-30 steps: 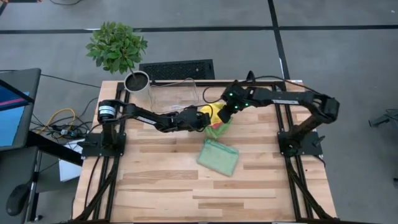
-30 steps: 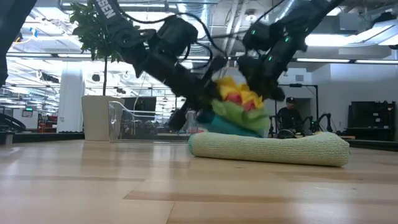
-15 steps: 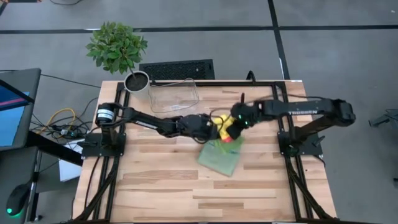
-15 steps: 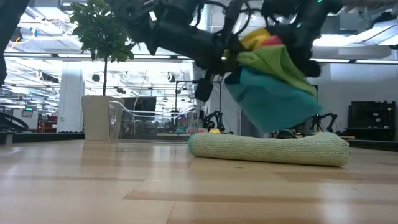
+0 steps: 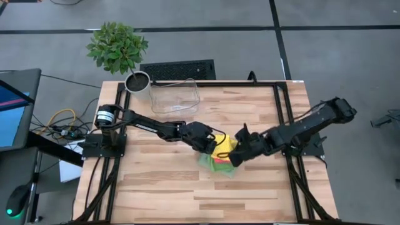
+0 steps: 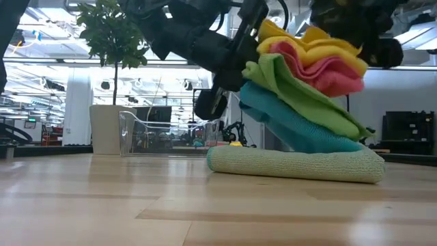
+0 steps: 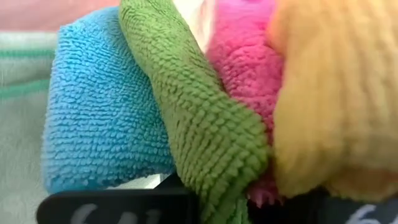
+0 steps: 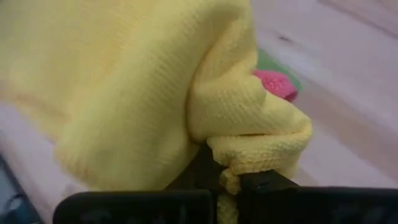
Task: Fold microfiber towels
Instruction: Stack the stacked microfiber cloths on the light green microfiber cloth
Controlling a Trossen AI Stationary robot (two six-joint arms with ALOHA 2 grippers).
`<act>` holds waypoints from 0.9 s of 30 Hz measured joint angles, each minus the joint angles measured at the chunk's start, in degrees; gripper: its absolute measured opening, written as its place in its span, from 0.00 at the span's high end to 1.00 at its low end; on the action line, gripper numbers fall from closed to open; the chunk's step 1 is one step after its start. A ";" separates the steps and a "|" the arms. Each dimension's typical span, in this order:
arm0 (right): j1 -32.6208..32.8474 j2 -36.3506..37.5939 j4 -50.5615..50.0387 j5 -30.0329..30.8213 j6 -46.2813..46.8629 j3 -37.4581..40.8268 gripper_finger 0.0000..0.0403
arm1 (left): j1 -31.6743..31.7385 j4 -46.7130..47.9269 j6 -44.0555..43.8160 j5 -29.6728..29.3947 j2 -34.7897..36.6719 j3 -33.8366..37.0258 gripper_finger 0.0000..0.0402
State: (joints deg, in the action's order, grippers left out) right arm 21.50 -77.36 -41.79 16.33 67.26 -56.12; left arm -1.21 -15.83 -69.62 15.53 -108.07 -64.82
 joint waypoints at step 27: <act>11.42 -2.16 0.39 9.41 13.54 -0.48 0.91 | -2.27 -0.84 0.46 -0.46 -0.84 -8.07 0.92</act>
State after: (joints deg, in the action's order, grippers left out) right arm 32.92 -79.53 -41.40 25.74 80.80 -56.60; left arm -3.49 -16.67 -69.16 15.07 -108.92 -72.88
